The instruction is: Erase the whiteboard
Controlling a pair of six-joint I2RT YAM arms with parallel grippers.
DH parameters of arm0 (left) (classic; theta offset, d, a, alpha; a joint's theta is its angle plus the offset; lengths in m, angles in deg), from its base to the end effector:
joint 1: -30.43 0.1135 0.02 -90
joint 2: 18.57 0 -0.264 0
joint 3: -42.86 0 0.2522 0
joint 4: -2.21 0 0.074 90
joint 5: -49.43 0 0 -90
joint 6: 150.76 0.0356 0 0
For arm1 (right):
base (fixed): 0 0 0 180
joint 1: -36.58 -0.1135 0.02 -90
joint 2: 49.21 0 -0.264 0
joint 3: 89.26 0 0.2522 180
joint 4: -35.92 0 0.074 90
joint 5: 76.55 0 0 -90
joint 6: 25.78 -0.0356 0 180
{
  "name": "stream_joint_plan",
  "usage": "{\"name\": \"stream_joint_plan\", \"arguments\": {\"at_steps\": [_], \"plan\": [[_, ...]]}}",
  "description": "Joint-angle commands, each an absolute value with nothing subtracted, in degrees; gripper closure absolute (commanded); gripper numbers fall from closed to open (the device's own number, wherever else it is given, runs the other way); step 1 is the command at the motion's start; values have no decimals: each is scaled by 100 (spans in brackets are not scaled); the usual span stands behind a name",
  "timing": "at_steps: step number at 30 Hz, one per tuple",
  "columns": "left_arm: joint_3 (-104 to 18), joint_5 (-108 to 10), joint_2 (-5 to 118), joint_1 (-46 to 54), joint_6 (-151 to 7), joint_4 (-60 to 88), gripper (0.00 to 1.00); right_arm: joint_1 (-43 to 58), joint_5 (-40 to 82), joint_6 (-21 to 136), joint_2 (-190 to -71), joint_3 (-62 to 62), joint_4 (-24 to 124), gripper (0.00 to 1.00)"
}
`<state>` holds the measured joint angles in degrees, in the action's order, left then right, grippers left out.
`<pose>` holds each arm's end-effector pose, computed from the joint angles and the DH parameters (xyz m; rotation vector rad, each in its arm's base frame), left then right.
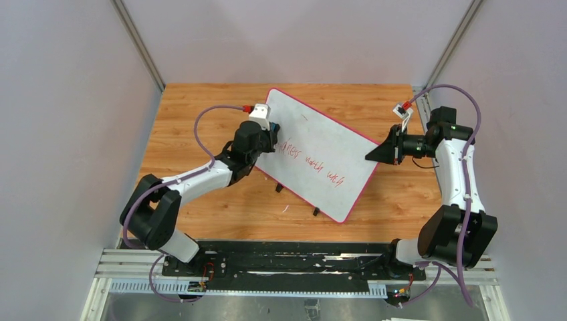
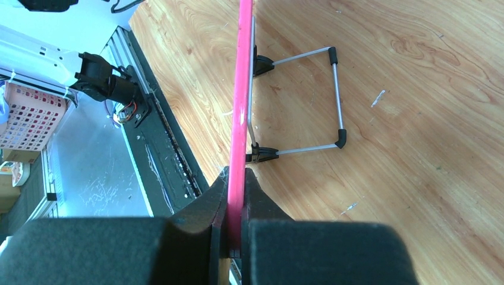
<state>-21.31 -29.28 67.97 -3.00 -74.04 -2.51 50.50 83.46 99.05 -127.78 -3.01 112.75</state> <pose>0.2885 -0.1821 0.2480 0.1956 1.8797 -0.3753 0.2490 -0.0273 0.3254 -0.6376 1.9862 1.1627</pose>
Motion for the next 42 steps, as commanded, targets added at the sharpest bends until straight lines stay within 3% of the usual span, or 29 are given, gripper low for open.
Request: {"name": "stream_joint_plan", "arguments": {"at_steps": [1,13,27,42], "plan": [[-2088,-3069,7084,-913,-7639,-415,100,4954,8270,10373,-12787,-224,11509,99],[-2229,-2632,6955,-1491,-7419,-431,100,4954,8294,10421,-12800,-230,11544,99],[-1744,-2680,6718,-306,-7233,-263,100,4955,8323,10476,-12814,-189,11615,99],[-1485,-2076,6632,-82,-6965,-169,100,4954,8319,10540,-12761,-185,11672,99]]}}
